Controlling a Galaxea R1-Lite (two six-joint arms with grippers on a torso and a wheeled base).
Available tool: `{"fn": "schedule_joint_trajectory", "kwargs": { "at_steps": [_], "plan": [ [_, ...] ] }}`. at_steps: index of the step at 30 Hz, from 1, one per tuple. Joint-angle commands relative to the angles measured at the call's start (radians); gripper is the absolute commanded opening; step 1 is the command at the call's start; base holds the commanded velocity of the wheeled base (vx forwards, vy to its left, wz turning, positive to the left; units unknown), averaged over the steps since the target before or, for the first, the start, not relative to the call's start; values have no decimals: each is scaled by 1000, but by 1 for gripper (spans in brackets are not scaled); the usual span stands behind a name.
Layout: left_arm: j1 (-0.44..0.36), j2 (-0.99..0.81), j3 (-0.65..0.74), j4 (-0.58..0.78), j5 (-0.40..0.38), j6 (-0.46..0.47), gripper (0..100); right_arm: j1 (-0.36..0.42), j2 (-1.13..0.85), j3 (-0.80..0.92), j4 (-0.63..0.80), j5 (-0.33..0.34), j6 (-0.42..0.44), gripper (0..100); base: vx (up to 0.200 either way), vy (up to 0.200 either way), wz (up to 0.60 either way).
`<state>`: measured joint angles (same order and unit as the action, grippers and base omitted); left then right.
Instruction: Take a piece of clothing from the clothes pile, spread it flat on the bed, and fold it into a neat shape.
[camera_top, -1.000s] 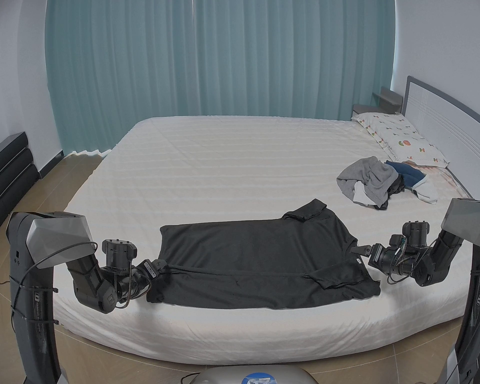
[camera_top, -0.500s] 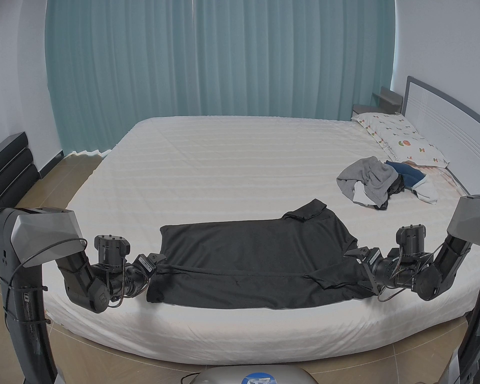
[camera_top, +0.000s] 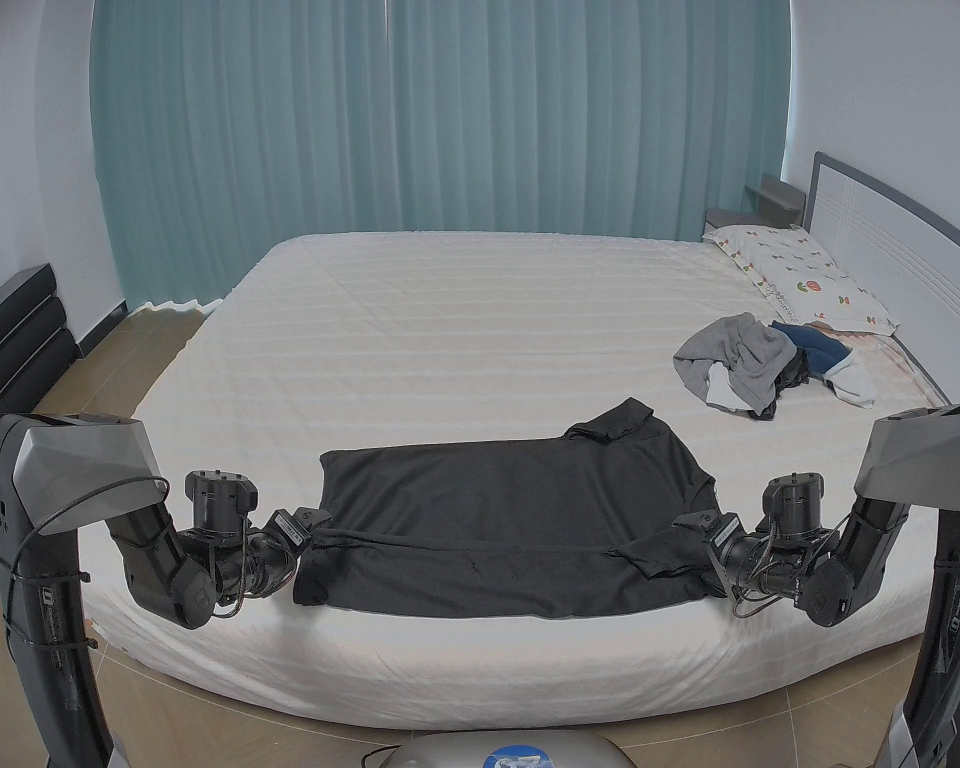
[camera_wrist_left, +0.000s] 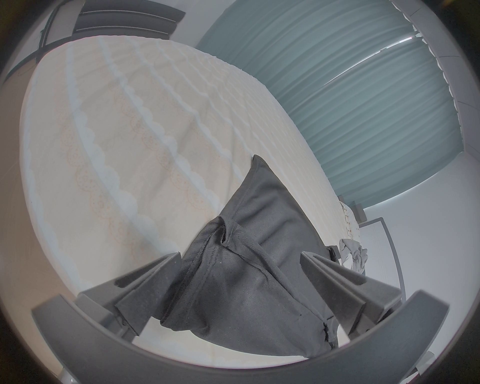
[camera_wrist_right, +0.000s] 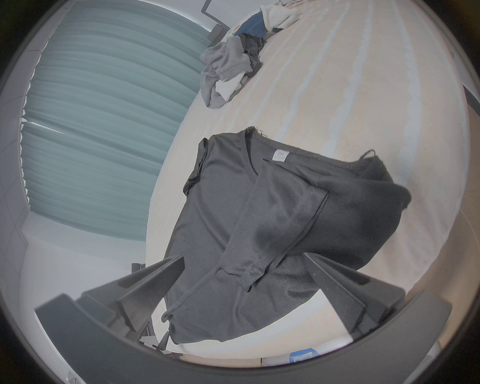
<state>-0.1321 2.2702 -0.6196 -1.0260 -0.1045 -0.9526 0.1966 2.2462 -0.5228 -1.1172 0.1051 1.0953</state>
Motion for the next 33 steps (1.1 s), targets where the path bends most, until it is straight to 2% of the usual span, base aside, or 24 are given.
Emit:
{"fn": "schedule_joint_trajectory", "kwargs": {
  "at_steps": [1, 9, 14, 26, 27, 33],
  "plan": [
    [-1, -3, 0, 0, 0, 0, 100, 14, 16, -2, -1, -4, 1, 100, 0, 0, 0],
    [-1, -3, 0, -2, 0, 1, 100, 17, 27, -37, -1, -18, 5, 100, 0, 0, 0],
    [-1, -1, 0, -2, 2, 1, 100, 26, 35, -56, 0, -22, 35, 100, 0, 0, 0],
    [-1, 0, 0, -2, 2, 3, 100, 64, 99, -105, 4, -139, 32, 100, 0, 0, 0],
    [-1, 0, 0, -2, 2, 3, 100, 64, 99, -106, 2, -143, 34, 0, 0, 0, 0],
    [-1, 2, 0, -2, 2, 3, 100, 84, 87, -86, 11, -150, 32, 0, 0, 0, 0]
  ]
}}
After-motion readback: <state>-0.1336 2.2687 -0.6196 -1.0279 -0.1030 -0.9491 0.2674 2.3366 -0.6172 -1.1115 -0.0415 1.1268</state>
